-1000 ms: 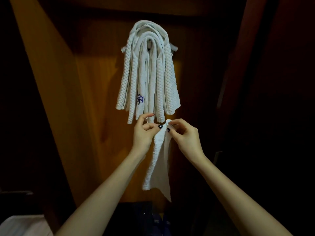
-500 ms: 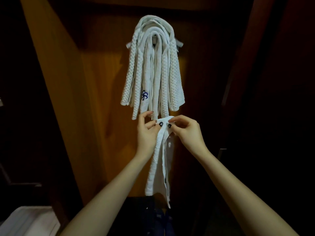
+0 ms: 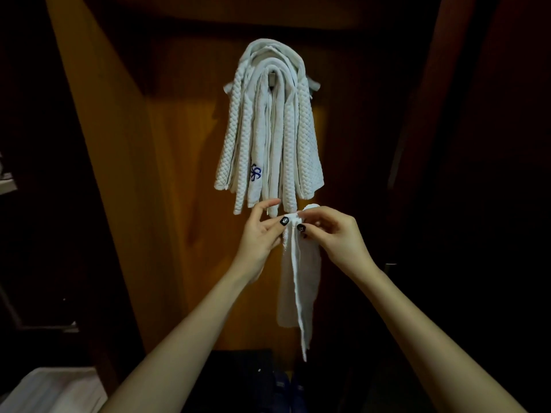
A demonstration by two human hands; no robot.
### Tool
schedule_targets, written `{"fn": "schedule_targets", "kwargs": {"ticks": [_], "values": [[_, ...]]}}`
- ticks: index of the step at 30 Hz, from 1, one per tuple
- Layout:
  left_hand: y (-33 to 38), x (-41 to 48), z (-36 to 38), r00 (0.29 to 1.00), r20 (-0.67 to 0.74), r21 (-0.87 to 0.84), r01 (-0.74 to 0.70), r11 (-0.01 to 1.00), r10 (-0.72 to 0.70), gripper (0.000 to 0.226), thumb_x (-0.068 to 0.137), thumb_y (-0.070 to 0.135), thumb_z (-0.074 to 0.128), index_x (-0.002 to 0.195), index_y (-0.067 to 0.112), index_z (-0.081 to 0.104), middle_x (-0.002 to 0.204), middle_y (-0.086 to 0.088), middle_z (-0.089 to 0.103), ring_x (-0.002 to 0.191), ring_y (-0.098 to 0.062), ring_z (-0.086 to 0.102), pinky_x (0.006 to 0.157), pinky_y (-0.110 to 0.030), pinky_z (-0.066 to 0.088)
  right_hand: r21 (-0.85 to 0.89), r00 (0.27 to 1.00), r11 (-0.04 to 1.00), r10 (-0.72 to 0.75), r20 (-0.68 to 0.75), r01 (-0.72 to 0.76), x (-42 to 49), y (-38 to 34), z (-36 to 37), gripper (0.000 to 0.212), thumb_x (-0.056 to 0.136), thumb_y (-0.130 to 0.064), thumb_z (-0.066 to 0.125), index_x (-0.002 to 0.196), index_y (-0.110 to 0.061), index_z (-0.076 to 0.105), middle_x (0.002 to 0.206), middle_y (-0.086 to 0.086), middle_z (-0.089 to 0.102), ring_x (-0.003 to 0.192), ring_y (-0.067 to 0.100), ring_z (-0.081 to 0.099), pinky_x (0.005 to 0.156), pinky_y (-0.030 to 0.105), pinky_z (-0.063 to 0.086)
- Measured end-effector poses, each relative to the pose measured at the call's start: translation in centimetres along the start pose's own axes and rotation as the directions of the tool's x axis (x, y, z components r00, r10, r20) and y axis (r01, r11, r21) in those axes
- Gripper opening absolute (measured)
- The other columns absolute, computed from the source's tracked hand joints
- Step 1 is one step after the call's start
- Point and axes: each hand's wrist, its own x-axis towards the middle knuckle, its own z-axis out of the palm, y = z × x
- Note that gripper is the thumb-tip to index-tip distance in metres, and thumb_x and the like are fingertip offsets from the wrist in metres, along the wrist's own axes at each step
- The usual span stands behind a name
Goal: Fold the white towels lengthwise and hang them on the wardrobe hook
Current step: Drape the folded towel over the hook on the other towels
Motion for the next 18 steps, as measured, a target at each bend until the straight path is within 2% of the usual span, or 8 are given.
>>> {"fn": "schedule_targets", "kwargs": {"ticks": [3,6,8,11,13,15,18], "values": [[0.2,-0.2,0.1,0.999,-0.035,-0.009,-0.001,1.0,0.0,0.031,0.091,0.005,0.06,0.116,0.021,0.051,0.094,-0.005,0.075,0.074,-0.008,0.07,0.058,-0.013,0.05,-0.133,0.995,0.986,-0.098,0.035,0.102,0.1,-0.6,-0.1,0.016,0.084,-0.002,0.07,0.098,-0.01,0.072,0.091,-0.006,0.07,0.083,0.008,0.066,0.076,0.032,0.056],[0.7,-0.2,0.1,0.998,-0.058,-0.002,0.008,1.0,-0.008,0.029,0.09,0.004,0.061,0.112,0.022,0.053,0.089,-0.004,0.075,0.068,-0.006,0.068,0.054,-0.013,0.048,-0.227,0.98,0.954,-0.183,0.075,0.195,0.4,-1.1,-0.3,0.013,0.084,0.0,0.07,0.095,-0.005,0.07,0.089,0.001,0.07,0.081,0.009,0.067,0.073,0.031,0.056],[1.0,-0.4,-0.1,1.0,-0.013,-0.01,0.011,1.0,-0.011,0.031,0.087,0.01,0.065,0.113,0.023,0.054,0.085,-0.005,0.074,0.063,-0.005,0.062,0.052,-0.013,0.045,-0.273,0.974,0.935,-0.209,0.092,0.226,0.6,-1.4,-0.6,0.012,0.084,0.002,0.07,0.092,-0.006,0.069,0.085,0.0,0.068,0.076,0.009,0.066,0.069,0.031,0.055],[1.3,-0.7,-0.3,0.996,0.086,-0.018,0.014,1.0,-0.012,0.036,0.081,0.021,0.069,0.115,0.028,0.059,0.085,-0.014,0.065,0.064,-0.016,0.051,0.056,-0.018,0.041,-0.31,0.972,0.922,-0.217,0.088,0.233,0.7,-1.7,-0.7,0.011,0.084,0.001,0.07,0.09,-0.007,0.067,0.082,-0.007,0.064,0.074,0.003,0.063,0.067,0.024,0.053],[1.4,-0.7,-0.3,0.998,0.057,0.004,-0.007,1.0,0.006,0.032,0.085,0.017,0.068,0.113,0.029,0.06,0.084,-0.014,0.064,0.062,-0.014,0.048,0.054,-0.018,0.038,-0.298,0.977,0.93,-0.201,0.078,0.215,0.7,-1.9,-0.6,0.011,0.083,0.001,0.07,0.09,-0.007,0.067,0.081,-0.008,0.063,0.075,0.002,0.062,0.068,0.024,0.052],[1.3,-0.5,-0.3,1.0,0.001,0.048,-0.029,0.998,0.029,0.029,0.089,0.009,0.063,0.111,0.027,0.058,0.08,-0.005,0.071,0.055,-0.007,0.047,0.05,-0.016,0.037,-0.285,0.978,0.936,-0.194,0.076,0.208,0.6,-2.0,-0.3,0.009,0.083,0.001,0.07,0.089,-0.005,0.068,0.082,-0.002,0.065,0.076,0.007,0.062,0.069,0.027,0.052],[1.3,-0.4,-0.3,0.998,-0.011,0.13,-0.067,0.989,0.069,0.032,0.091,0.007,0.062,0.11,0.031,0.056,0.082,-0.003,0.074,0.06,-0.017,0.048,0.056,-0.026,0.038,-0.261,0.983,0.948,-0.174,0.055,0.182,0.7,-2.2,0.1,0.006,0.083,-0.003,0.072,0.088,-0.004,0.07,0.081,0.005,0.063,0.075,0.018,0.059,0.069,0.034,0.05]]}}
